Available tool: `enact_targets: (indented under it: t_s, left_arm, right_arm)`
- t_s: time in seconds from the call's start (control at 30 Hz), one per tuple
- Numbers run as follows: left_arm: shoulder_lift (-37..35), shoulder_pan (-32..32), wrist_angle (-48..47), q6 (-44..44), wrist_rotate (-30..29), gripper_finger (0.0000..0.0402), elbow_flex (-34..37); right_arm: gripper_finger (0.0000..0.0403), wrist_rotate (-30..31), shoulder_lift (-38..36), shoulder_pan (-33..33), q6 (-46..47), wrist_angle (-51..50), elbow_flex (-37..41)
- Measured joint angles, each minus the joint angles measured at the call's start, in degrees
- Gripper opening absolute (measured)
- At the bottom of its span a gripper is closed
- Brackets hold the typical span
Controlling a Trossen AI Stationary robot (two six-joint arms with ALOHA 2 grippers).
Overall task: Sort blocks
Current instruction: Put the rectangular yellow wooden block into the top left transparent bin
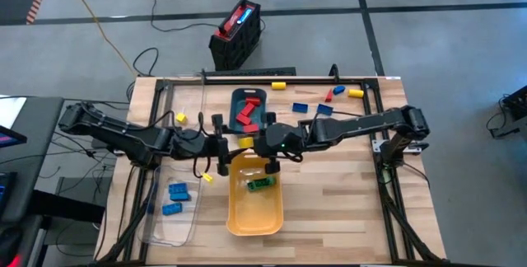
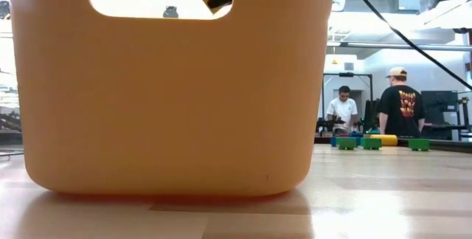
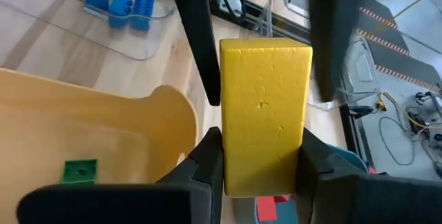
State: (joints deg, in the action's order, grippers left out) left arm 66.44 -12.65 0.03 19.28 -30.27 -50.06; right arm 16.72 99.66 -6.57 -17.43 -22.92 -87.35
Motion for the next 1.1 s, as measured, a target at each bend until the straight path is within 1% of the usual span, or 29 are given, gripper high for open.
enact_targets:
  t_s: [0.13,0.17,0.2,0.23,0.3,0.33,0.4,0.47,0.53,0.6,0.7,0.9,1.1]
  left_arm:
    - [0.03,0.02,-0.35,0.62,0.13,0.0132,0.0]
    - [0.01,0.04,-0.37,0.48,0.68,0.0123,0.0]
    - [-0.03,0.08,-0.41,0.22,1.61,0.0123,0.0]
    - [-0.03,0.15,-0.33,0.14,2.31,0.0123,0.0]
    - [0.02,0.32,-0.24,-0.11,4.34,0.0123,0.0]
    - [0.03,0.36,-0.33,-0.45,5.08,0.0123,0.0]
    - [0.03,0.5,-0.85,-1.01,5.83,0.0123,0.0]
    - [-0.08,0.53,-1.38,-1.46,5.97,0.0123,0.0]
    - [-0.12,0.5,-2.11,-1.8,5.99,0.0123,0.0]
    - [-0.14,0.49,-3.51,-2.34,5.93,0.0123,0.0]
    - [-1.03,0.48,-8.0,-4.27,4.76,0.0123,0.0]
    - [-4.44,0.9,-20.12,-9.56,-2.15,0.0127,0.02]
    - [-9.5,2.81,-36.31,-18.86,-9.45,0.0131,0.02]
  right_arm:
    - [0.0106,0.41,0.0,-0.25,-0.82,0.45,0.02]
    - [0.0106,0.53,0.0,-0.4,-1.01,0.54,0.02]
    - [0.0107,0.59,0.0,-0.52,-0.97,0.57,0.02]
    - [0.0118,0.57,0.0,-0.71,-0.82,0.48,0.02]
    - [0.0158,0.29,0.0,-0.8,-0.26,0.28,0.04]
    - [0.0185,-0.13,0.0,-0.83,0.05,0.33,0.04]
    - [0.0238,-0.23,0.0,-0.7,1.3,-0.26,0.04]
    - [0.028,-0.25,0.0,-0.41,2.21,-0.45,0.04]
    - [0.0312,-0.21,0.0,-0.23,2.42,-0.84,0.04]
    - [0.0331,-0.17,0.0,0.01,2.52,-1.37,0.04]
    - [0.0342,0.62,-0.02,-0.04,3.03,-3.92,0.04]
    - [0.0334,1.68,-2.31,1.27,6.61,-12.99,0.11]
    - [0.0327,1.7,-3.83,3.68,15.46,-24.1,0.27]
